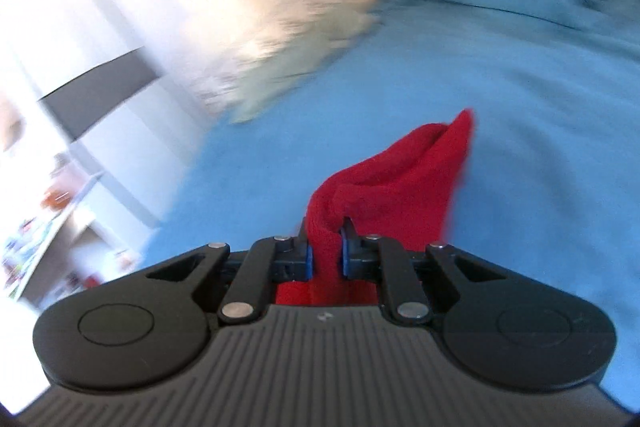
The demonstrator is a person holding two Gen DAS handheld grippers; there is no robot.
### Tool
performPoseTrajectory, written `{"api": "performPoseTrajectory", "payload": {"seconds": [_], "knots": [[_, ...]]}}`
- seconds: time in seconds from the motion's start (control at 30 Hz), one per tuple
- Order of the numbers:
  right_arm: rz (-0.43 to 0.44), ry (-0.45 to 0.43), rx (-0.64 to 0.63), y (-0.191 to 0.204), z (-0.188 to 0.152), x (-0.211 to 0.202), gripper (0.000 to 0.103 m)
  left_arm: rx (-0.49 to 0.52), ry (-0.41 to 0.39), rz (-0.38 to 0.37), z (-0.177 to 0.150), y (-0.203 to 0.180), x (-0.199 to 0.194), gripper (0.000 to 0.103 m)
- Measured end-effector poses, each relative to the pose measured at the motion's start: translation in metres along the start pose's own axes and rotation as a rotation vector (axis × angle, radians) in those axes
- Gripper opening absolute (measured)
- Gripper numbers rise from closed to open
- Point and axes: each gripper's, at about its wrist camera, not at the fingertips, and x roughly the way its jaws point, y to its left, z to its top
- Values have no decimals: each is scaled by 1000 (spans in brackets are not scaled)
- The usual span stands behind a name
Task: Fold small clothes
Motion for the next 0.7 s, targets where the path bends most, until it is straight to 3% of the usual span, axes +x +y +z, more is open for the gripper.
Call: {"api": "performPoseTrajectory", "payload": {"seconds": [0.13, 0.2, 0.3, 0.37, 0.53, 0.57, 0.6, 0.67, 0.7], "knots": [[224, 165, -232, 97, -26, 32, 27, -12, 6, 9, -17, 61, -35, 103], [289, 323, -334, 131, -63, 60, 27, -19, 26, 22, -32, 85, -42, 103], [228, 455, -413, 146, -120, 106, 27, -26, 48, 75, -61, 115, -45, 103], [175, 505, -413, 141, -145, 128, 27, -53, 61, 66, -77, 130, -49, 103], [189, 497, -417, 142, -154, 129, 33, -102, 36, 13, -100, 148, -64, 103], [194, 485, -434, 143, -152, 125, 49, -110, 24, -3, -100, 148, -67, 103], [200, 483, -439, 142, -149, 120, 76, -118, 14, -22, -101, 150, -70, 103], [219, 426, -424, 137, -135, 102, 92, -127, -7, -74, -101, 142, -77, 103], [233, 393, -411, 134, -130, 94, 92, -124, -18, -104, -100, 138, -82, 103]]}}
